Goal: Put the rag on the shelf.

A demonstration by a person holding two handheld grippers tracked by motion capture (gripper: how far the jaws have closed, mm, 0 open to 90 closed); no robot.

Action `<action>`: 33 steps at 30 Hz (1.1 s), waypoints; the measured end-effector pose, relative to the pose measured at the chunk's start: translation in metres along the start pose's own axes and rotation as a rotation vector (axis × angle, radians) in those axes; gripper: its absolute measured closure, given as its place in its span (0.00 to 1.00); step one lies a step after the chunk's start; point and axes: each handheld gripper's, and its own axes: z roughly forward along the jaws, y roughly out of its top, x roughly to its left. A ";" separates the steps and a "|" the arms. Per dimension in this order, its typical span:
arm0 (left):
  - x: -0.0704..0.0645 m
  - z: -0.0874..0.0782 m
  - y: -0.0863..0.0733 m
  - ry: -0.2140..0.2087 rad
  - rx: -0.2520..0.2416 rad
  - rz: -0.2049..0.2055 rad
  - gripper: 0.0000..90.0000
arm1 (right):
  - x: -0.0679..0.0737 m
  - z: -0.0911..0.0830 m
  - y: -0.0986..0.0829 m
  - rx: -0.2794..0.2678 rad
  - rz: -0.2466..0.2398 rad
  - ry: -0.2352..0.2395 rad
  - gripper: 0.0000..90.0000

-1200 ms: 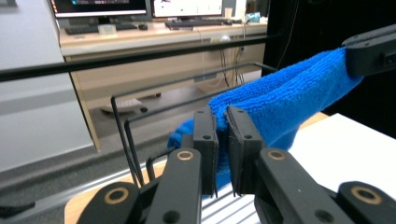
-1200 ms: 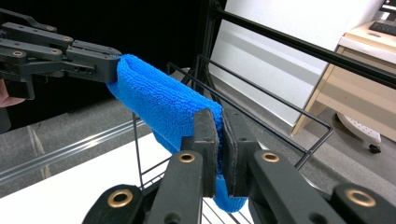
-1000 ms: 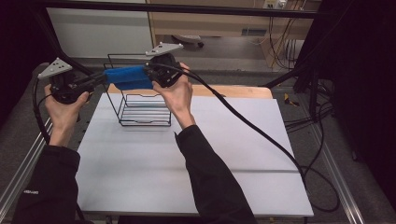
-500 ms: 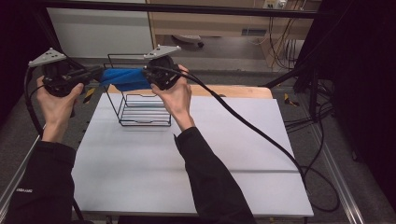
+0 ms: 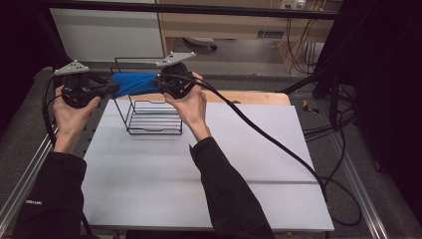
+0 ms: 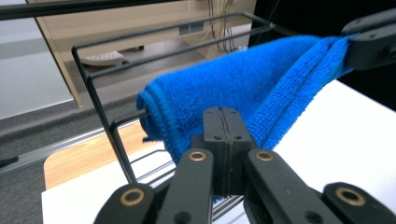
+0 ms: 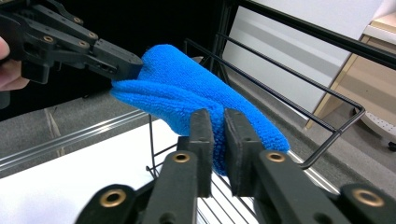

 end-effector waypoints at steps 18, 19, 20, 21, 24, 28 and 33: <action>-0.001 0.008 -0.014 0.020 0.025 0.051 1.00 | 0.001 0.006 -0.007 0.000 0.085 0.107 0.99; -0.001 0.008 -0.015 0.021 0.027 0.054 1.00 | 0.001 0.009 -0.011 0.012 0.093 0.103 1.00; -0.001 0.009 -0.016 0.019 0.028 0.052 1.00 | 0.001 0.011 -0.015 0.025 0.096 0.097 1.00; 0.000 0.009 -0.017 0.022 0.028 0.051 1.00 | 0.001 0.013 -0.019 0.030 0.092 0.085 1.00; 0.001 0.012 -0.019 0.023 0.027 0.045 1.00 | 0.000 0.017 -0.029 0.032 0.074 0.065 1.00; 0.001 0.015 -0.022 0.023 0.024 0.043 1.00 | -0.003 0.023 -0.042 0.016 0.079 0.046 0.98; 0.001 0.017 -0.023 0.021 0.025 0.046 1.00 | -0.004 0.023 -0.049 -0.013 0.057 0.043 0.94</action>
